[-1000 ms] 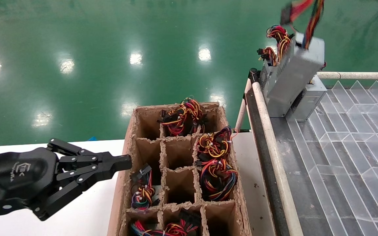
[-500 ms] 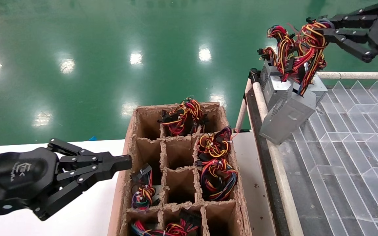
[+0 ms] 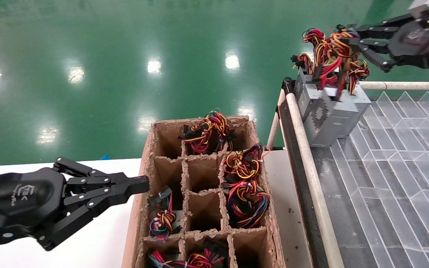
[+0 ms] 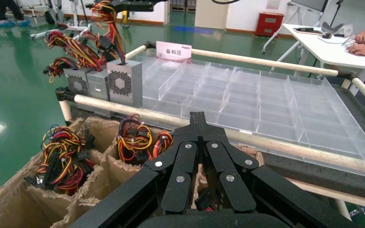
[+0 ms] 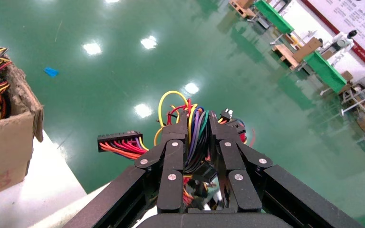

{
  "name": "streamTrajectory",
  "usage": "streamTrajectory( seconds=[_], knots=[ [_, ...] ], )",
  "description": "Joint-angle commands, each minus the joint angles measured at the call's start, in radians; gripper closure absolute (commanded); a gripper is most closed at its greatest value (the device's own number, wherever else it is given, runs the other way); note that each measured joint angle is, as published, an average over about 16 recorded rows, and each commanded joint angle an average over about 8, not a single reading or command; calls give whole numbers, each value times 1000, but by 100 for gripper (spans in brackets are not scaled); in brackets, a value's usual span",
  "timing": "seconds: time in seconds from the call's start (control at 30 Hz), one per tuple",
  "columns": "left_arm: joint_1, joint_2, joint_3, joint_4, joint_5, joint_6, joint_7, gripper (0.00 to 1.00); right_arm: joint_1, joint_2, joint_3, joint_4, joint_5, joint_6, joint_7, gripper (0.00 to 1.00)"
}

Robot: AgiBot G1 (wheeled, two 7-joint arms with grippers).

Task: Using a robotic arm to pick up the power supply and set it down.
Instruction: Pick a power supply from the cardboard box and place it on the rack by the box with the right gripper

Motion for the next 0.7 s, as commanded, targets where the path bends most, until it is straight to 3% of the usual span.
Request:
streamTrajectory(
  seconds=[0.03, 0.33, 0.4, 0.63, 0.7],
  knots=[
    [0, 0, 0, 0, 0, 0, 0, 100, -8, -25, 4, -33, 7, 1, -22, 100],
    [0, 0, 0, 0, 0, 0, 0, 100, -44, -91, -2, -101, 13, -18, -49, 100],
    [0, 0, 0, 0, 0, 0, 0, 100, -48, -100, -6, -108, 10, -23, -45, 94],
    [0, 0, 0, 0, 0, 0, 0, 100, -40, -129, -32, -125, -21, -38, -14, 11],
    [0, 0, 0, 0, 0, 0, 0, 100, -35, -134, -38, -127, -30, -36, -8, 0]
  ],
)
